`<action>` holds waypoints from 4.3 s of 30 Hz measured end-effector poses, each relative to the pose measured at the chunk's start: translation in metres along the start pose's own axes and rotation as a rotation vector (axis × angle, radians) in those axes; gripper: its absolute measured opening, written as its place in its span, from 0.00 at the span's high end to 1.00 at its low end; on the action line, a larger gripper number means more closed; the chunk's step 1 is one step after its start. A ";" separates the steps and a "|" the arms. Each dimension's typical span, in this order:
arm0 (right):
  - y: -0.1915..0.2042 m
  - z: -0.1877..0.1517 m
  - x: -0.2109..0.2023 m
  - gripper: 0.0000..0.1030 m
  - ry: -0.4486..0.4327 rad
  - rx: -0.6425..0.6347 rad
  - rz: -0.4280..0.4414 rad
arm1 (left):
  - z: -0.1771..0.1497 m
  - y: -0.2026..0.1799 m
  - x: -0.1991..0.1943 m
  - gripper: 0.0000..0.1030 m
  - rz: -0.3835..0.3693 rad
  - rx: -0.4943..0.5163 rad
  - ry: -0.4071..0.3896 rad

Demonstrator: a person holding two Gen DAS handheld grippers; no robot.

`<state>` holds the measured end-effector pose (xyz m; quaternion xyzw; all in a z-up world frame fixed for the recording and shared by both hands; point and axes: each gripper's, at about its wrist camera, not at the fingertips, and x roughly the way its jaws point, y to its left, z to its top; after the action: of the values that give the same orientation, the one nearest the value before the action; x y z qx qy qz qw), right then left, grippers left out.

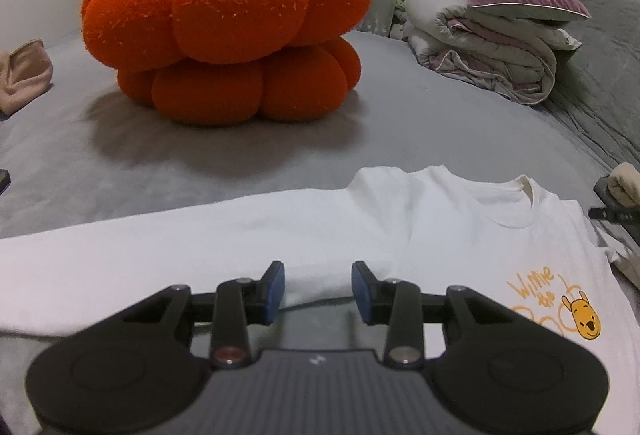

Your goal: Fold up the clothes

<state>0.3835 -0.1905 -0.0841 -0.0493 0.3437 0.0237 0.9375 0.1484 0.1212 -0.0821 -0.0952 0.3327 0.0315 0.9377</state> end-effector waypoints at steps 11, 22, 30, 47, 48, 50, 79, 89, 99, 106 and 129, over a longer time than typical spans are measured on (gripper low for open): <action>-0.003 -0.016 -0.010 0.63 -0.004 0.067 0.118 | -0.003 -0.002 0.004 0.63 0.010 0.018 0.013; 0.027 -0.015 -0.017 0.98 -0.033 -0.129 -0.111 | -0.002 -0.002 0.003 0.63 0.010 0.015 0.009; 0.050 -0.033 0.010 0.98 0.002 -0.309 -0.263 | -0.001 -0.002 0.002 0.63 0.009 0.014 0.006; -0.064 -0.116 -0.123 0.34 0.067 0.785 0.027 | -0.004 -0.007 -0.005 0.61 -0.009 -0.068 0.018; -0.066 -0.120 -0.125 0.34 0.056 0.837 0.031 | -0.004 -0.007 -0.006 0.60 -0.016 -0.080 0.022; -0.071 -0.120 -0.127 0.34 0.053 0.909 0.036 | -0.005 -0.008 -0.007 0.60 -0.027 -0.093 0.024; -0.068 -0.100 -0.107 0.95 -0.044 0.575 -0.307 | -0.014 -0.023 0.001 0.59 -0.007 -0.008 0.049; -0.062 -0.100 -0.114 0.60 0.006 0.600 -0.177 | -0.016 -0.025 0.004 0.59 -0.004 -0.002 0.055; -0.011 -0.076 -0.112 0.58 -0.015 0.338 0.009 | -0.011 -0.024 0.004 0.58 -0.037 -0.011 0.057; 0.029 -0.032 -0.077 0.58 -0.078 0.061 0.105 | 0.033 -0.035 0.022 0.46 -0.091 0.013 -0.018; 0.086 0.030 0.046 0.92 -0.054 -0.315 0.247 | 0.076 -0.101 0.131 0.91 -0.034 0.364 -0.047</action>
<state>0.4310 -0.1009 -0.0981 -0.1524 0.3138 0.1933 0.9170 0.3099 0.0367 -0.0910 0.0710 0.3094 -0.0430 0.9473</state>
